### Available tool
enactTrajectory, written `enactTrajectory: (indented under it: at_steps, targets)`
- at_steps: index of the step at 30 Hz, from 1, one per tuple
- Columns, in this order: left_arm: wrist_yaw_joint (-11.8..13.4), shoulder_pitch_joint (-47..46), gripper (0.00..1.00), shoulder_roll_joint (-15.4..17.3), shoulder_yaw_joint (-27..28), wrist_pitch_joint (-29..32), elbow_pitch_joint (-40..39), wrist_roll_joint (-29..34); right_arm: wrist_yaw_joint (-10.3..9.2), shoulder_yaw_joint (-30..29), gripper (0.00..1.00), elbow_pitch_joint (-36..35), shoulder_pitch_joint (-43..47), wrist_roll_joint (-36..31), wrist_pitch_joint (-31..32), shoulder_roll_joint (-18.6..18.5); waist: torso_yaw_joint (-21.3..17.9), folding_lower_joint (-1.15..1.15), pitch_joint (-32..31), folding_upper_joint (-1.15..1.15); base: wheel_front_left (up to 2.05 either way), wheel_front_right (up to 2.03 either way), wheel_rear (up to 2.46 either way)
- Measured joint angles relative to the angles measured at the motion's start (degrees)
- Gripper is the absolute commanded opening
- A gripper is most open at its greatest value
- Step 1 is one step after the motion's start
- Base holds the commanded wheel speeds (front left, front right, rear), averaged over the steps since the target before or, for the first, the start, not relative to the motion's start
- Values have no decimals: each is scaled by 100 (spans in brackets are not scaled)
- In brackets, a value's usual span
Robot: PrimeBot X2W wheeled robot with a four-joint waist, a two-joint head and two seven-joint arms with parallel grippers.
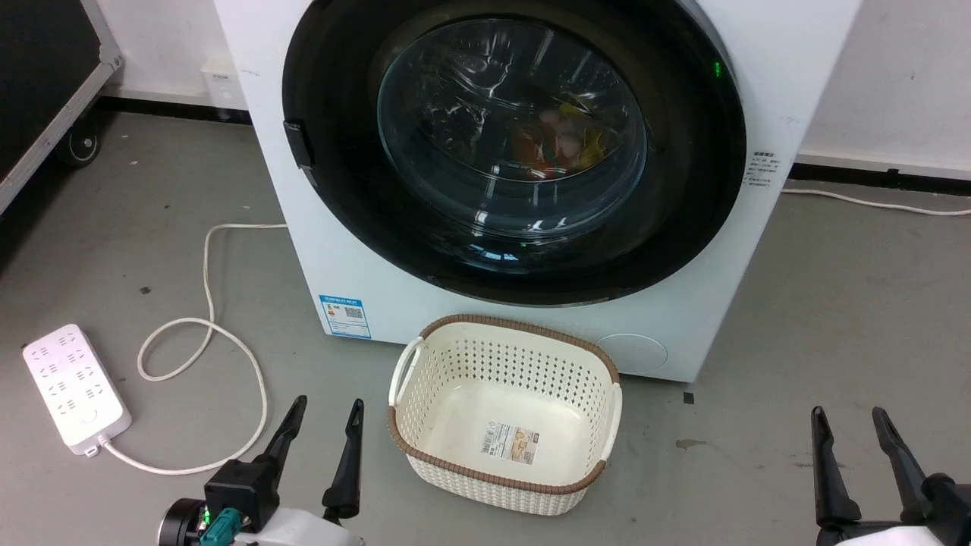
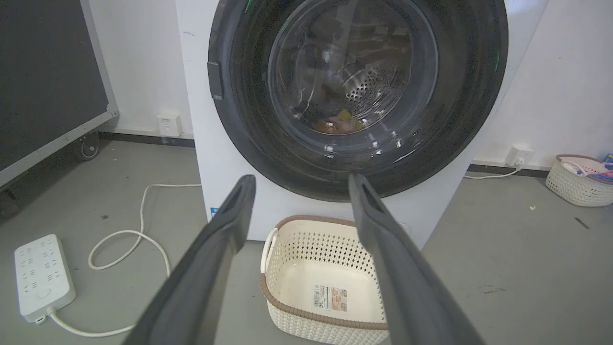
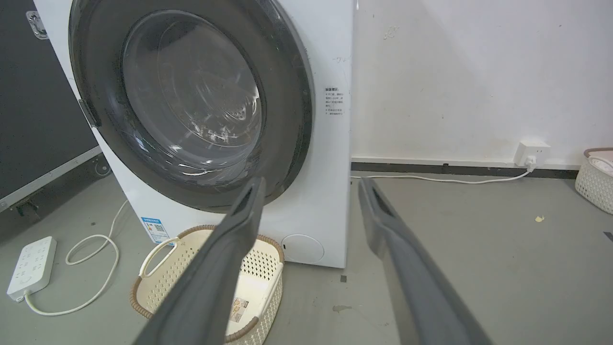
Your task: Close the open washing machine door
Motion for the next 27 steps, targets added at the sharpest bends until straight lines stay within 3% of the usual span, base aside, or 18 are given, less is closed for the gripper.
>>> enactTrajectory:
  at_steps: [2, 3, 27]
  targets:
    - [29, 0, 100, 1, 10, -9, -11, 0, 0, 3, 100, 12, 0, -1, 0, 0, 8, 0, -7, 0, 0, 0, 0]
    - [29, 0, 0, 1, 10, -9, -11, 0, 0, 3, 0, 12, 0, -1, 0, 0, 8, 0, -7, 0, 0, 0, 0]
    - [70, -1, 0, -46, 86, 209, -147, 163, 1, 133, 0, -21, -29, -85, 209, -1, -44, 0, 12, 0, 0, 0, 0]
